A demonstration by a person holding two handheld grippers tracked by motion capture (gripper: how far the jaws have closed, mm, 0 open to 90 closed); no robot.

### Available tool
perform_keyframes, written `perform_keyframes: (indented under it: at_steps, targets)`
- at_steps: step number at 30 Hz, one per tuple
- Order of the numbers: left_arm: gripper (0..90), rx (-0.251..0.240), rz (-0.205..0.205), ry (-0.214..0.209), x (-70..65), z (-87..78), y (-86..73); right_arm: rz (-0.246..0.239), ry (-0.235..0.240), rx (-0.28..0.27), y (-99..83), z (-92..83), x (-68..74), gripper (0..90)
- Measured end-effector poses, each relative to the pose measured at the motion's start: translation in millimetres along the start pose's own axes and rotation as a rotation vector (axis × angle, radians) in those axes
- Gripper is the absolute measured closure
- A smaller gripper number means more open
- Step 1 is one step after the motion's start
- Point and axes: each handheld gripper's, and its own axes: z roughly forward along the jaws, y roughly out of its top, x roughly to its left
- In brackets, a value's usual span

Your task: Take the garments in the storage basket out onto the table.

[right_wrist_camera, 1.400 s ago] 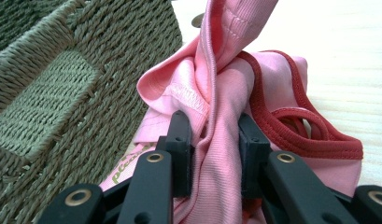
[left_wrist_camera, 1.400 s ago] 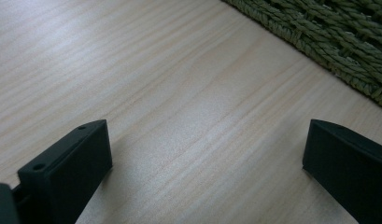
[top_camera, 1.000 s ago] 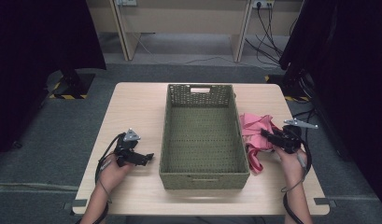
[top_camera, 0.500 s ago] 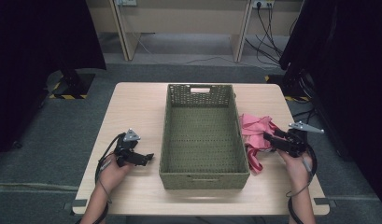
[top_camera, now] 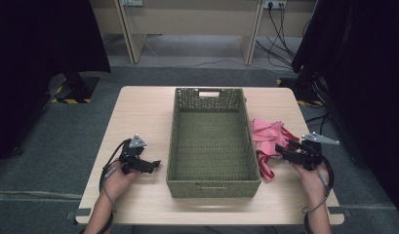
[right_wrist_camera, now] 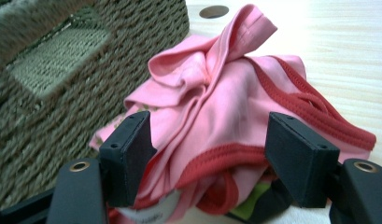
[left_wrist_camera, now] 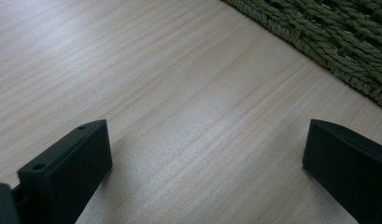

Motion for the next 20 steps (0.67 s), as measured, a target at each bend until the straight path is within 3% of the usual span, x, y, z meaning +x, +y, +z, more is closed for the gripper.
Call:
perform_keyframes:
  at_steps: [9, 20]
  targets:
    - [0.4, 0.000, 0.000, 0.000, 0.0, 0.0, 0.0, -0.009, 0.006, -0.007, -9.5, -11.1, -0.9, 29.1]
    - [0.4, 0.000, 0.001, 0.000, 0.0, -0.1, 0.0, -0.001, 0.015, -0.001, -12.0, -11.7, -1.2, 28.2]
